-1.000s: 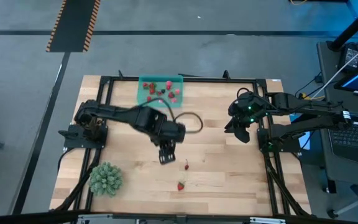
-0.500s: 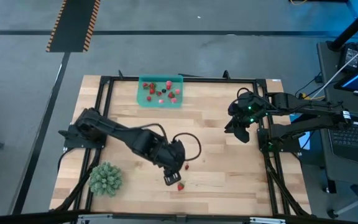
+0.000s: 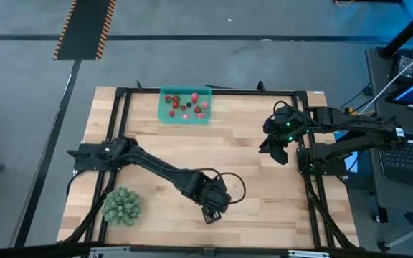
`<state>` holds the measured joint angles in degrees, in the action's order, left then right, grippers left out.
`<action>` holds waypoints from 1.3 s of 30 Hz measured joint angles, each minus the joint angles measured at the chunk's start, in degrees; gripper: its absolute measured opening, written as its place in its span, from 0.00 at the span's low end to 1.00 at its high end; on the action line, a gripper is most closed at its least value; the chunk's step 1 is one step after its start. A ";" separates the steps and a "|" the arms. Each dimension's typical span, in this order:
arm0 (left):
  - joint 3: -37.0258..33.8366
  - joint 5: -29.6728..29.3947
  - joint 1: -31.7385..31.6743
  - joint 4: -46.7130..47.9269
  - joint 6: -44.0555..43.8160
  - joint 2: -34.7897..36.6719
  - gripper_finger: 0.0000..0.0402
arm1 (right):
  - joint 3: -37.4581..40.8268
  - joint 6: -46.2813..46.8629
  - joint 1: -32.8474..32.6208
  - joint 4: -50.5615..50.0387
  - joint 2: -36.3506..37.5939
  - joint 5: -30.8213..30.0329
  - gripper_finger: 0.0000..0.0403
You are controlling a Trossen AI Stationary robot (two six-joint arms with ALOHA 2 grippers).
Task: Pick and placing Produce into tupperware
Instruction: Put the red strawberry into the blue bin
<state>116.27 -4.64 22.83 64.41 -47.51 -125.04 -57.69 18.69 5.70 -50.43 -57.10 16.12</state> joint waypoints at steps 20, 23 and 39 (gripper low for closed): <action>-0.13 1.70 3.15 -3.98 -3.49 -7.53 0.71 | 0.00 -2.66 0.00 -0.01 -0.04 0.00 0.25; 0.02 0.61 3.84 -6.51 -4.77 -7.88 0.71 | 0.00 -2.66 0.00 -0.01 -0.04 0.00 0.25; -1.34 -1.87 4.24 -7.14 -7.96 -8.68 0.71 | 0.02 -2.48 -0.01 -0.16 -0.04 0.00 0.25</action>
<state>114.93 -6.52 27.07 57.27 -55.47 -133.72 -57.67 16.21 5.69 -50.59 -57.14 16.12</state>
